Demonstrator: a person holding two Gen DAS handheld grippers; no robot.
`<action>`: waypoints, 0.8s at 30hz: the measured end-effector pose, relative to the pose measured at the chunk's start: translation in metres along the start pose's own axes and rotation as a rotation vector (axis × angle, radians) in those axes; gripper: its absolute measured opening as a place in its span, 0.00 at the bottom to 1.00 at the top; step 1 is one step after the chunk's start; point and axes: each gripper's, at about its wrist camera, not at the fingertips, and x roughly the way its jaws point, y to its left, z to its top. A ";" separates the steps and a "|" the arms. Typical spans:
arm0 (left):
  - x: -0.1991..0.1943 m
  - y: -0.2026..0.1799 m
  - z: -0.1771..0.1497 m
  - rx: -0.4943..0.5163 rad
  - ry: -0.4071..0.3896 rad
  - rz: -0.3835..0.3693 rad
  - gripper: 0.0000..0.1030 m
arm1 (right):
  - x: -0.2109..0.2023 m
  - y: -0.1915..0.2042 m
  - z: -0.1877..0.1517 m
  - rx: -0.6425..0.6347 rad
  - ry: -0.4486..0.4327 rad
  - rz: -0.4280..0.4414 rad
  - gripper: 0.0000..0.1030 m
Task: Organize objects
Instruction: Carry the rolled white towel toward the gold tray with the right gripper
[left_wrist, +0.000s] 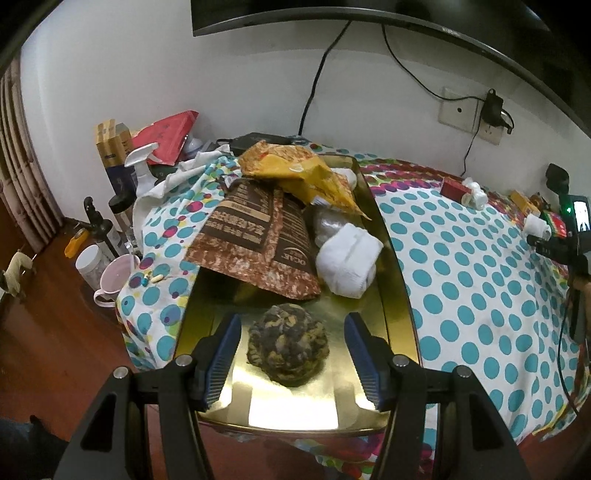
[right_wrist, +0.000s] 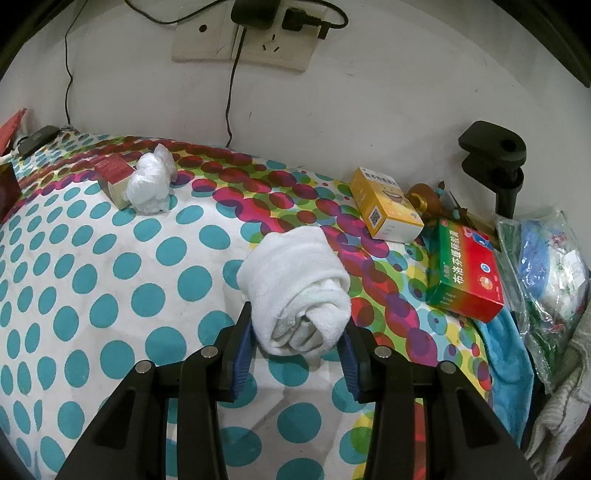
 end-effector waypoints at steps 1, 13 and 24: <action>-0.001 0.002 0.000 0.000 -0.004 0.003 0.58 | 0.001 -0.001 0.000 -0.001 0.000 -0.002 0.38; -0.009 0.038 -0.006 -0.082 -0.018 0.008 0.58 | -0.012 -0.022 0.010 0.018 -0.066 0.066 0.38; -0.018 0.049 -0.012 -0.115 -0.013 0.015 0.58 | -0.075 0.049 0.033 -0.081 -0.135 0.375 0.39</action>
